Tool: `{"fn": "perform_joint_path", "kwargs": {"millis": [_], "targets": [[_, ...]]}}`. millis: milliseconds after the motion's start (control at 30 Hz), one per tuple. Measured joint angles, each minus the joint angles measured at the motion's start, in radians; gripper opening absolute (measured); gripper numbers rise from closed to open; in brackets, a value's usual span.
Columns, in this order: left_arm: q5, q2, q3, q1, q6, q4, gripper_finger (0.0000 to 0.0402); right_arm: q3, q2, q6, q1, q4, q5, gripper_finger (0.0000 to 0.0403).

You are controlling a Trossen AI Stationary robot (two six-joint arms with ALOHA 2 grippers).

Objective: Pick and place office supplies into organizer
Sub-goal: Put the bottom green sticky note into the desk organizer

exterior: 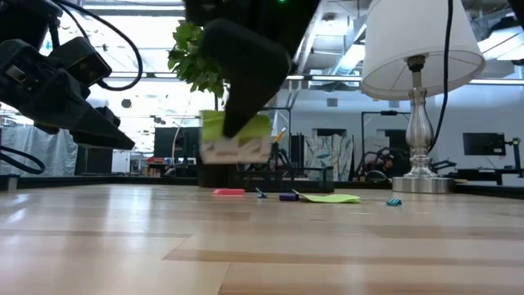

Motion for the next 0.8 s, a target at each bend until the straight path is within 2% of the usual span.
{"fn": "perform_joint_path", "kwargs": {"millis": [267,467,800], "targets": [[0.042,0.0,0.0,0.0,-0.021,0.0,0.0217,0.122,-0.002,0.117,-0.003,-0.37,0.185,0.0001],[0.05,0.0,0.0,0.0,-0.024,0.0,0.0217,0.134,-0.003,0.19,-0.023,-0.554,0.326,0.0],[0.049,0.0,0.0,0.0,-0.055,0.001,0.0217,0.129,-0.02,0.224,-0.078,-0.679,0.475,0.0]]}}
